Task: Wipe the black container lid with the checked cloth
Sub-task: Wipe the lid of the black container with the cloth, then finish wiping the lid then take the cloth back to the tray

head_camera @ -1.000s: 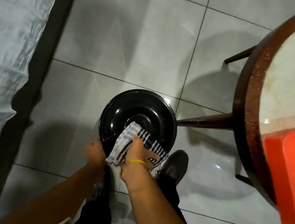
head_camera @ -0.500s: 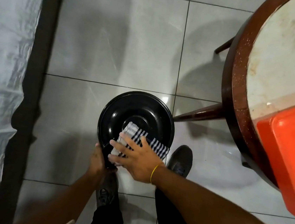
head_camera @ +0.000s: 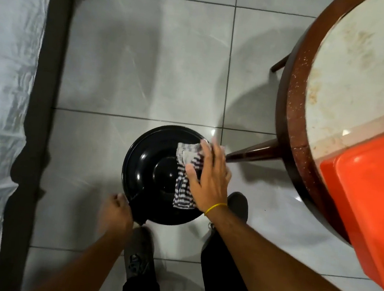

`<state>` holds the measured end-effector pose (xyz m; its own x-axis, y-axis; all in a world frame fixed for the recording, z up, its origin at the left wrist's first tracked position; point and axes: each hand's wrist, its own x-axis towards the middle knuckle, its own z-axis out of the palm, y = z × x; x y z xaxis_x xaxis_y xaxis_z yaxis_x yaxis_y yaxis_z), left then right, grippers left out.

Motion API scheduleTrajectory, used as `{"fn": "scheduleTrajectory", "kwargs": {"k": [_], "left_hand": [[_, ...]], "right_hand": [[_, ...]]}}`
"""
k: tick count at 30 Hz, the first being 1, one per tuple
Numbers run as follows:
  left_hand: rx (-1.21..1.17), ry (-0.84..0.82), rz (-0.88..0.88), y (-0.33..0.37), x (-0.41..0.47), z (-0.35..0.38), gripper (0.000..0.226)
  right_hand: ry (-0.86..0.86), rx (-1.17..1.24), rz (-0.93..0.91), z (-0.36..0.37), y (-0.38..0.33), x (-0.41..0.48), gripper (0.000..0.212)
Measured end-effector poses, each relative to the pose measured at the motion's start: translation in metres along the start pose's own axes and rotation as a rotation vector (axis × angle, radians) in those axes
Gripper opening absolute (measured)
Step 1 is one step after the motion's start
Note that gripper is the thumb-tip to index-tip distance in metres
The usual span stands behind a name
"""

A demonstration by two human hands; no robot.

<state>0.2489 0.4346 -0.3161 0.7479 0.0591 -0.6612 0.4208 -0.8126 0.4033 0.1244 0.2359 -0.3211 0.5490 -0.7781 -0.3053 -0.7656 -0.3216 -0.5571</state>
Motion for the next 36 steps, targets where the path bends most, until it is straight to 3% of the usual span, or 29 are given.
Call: {"fn": "scheduleTrajectory", "kwargs": {"k": [1, 3, 6, 9, 12, 16, 20, 22, 24, 27, 32, 36], "left_hand": [[0.075, 0.136, 0.133, 0.011, -0.002, -0.005, 0.023], [0.096, 0.211, 0.403, 0.037, -0.012, -0.009, 0.024], [0.378, -0.058, 0.933, 0.089, -0.032, 0.022, 0.038], [0.933, -0.399, 1.349, 0.143, -0.061, 0.078, 0.055], [1.447, -0.628, 1.547, 0.178, -0.079, 0.124, 0.062], [1.798, -0.771, 1.709, 0.215, -0.087, 0.144, 0.052], [1.834, -0.856, 1.955, 0.252, -0.105, 0.120, 0.039], [1.822, -0.858, 2.125, 0.278, -0.131, 0.102, 0.038], [1.723, -0.890, 2.229, 0.311, -0.169, 0.087, 0.037], [1.560, -1.032, 2.219, 0.366, -0.239, 0.071, 0.047], [1.241, -1.039, 2.365, 0.443, -0.357, 0.059, 0.028], [1.026, -1.052, 2.471, 0.464, -0.412, 0.074, 0.030]], "right_hand": [[0.088, 0.088, 0.102, -0.004, 0.005, -0.005, 0.073], [0.178, 0.256, 0.371, -0.008, 0.017, -0.018, 0.074], [0.028, 0.424, 0.641, -0.007, 0.040, -0.036, 0.045], [0.026, 0.387, 0.678, -0.005, 0.047, -0.042, 0.032], [0.079, 0.392, 0.694, -0.018, 0.041, -0.040, 0.017], [0.115, 0.384, 0.638, -0.039, 0.027, -0.041, 0.018], [0.063, 0.329, 0.503, -0.081, 0.001, -0.065, 0.034], [0.092, 0.326, 0.442, -0.120, -0.011, -0.079, 0.029], [0.246, 0.368, 0.385, -0.174, -0.017, -0.093, 0.021], [0.518, 0.299, 0.298, -0.266, -0.019, -0.120, 0.006], [0.685, 0.307, 0.250, -0.395, -0.011, -0.163, 0.017], [0.768, 0.284, 0.269, -0.456, 0.000, -0.181, 0.017]]}}
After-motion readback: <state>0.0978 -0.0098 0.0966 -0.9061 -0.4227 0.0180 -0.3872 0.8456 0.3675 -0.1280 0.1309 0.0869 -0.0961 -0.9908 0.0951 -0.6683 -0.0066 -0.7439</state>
